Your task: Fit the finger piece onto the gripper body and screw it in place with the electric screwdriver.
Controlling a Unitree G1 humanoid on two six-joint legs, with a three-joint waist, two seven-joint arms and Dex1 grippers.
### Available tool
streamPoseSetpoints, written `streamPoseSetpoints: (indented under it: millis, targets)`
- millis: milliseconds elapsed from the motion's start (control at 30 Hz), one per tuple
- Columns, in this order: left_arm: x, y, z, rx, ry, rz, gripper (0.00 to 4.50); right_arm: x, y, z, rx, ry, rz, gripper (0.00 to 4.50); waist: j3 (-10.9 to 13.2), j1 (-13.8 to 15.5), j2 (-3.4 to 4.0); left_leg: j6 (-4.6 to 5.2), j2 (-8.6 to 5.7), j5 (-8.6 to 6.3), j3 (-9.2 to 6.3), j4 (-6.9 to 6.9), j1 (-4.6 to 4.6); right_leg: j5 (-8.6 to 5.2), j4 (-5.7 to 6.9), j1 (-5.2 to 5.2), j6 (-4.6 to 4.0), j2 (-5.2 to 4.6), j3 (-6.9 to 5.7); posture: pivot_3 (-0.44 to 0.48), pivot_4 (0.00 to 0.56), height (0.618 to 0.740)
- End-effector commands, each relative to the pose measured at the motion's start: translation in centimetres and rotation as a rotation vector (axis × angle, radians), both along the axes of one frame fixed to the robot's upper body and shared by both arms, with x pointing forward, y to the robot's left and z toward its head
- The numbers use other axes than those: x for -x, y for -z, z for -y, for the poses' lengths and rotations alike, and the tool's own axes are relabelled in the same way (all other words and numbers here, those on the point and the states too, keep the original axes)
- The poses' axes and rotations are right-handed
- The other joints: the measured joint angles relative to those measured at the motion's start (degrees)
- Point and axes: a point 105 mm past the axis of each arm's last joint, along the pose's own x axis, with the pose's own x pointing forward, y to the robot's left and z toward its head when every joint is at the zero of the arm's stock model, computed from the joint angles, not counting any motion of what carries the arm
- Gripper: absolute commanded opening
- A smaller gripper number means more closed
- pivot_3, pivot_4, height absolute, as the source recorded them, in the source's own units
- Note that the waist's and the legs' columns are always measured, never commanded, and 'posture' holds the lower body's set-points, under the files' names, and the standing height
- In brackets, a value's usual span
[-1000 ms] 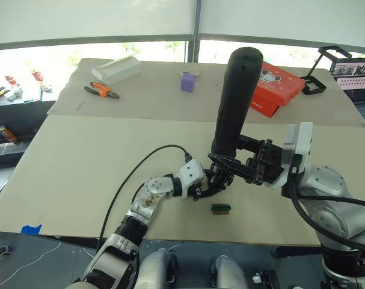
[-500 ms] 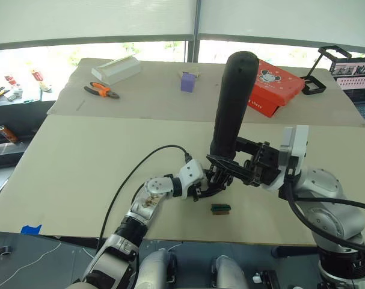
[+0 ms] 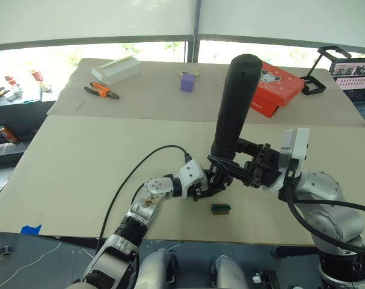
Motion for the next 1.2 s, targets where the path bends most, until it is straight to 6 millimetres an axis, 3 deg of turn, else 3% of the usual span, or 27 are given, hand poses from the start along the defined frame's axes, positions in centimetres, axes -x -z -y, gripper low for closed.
streamPoseSetpoints:
  millis: [33,467,633,1200]
  targets:
    - [0.9,1.4,0.3,-0.037,0.031,-0.043,2.28,-0.3,0.0,0.0,-0.022,0.023,-0.009,1.94,0.00,-0.01,0.00,0.00,0.00,0.00,0.00,0.00,0.00,0.00,0.00,0.00,0.00,0.00,0.00,0.000,0.150,0.740]
    - [0.8,1.3,0.2,-0.039,0.029,-0.047,2.28,-0.8,3.1,0.1,0.005,0.065,-0.110,1.94,-0.16,-0.04,-0.08,-0.01,0.02,0.00,-0.01,-0.03,0.18,-0.01,-0.02,0.16,-0.01,0.03,0.00,0.000,0.150,0.740]
    - [0.8,1.3,0.2,-0.039,0.028,-0.047,2.28,-0.8,3.8,0.1,0.004,0.078,-0.122,1.94,-0.17,-0.06,-0.08,-0.44,0.05,-0.26,-0.01,-0.07,0.38,-0.03,-0.04,0.34,-0.01,0.03,0.00,0.000,0.150,0.740]
    - [0.8,1.3,0.4,-0.038,0.030,-0.047,2.28,-0.8,5.3,0.0,0.053,0.083,-0.141,1.94,-0.25,-0.07,-0.12,-0.46,0.06,-0.27,-0.03,-0.07,0.46,-0.03,-0.06,0.44,-0.01,0.03,-0.01,0.000,0.150,0.740]
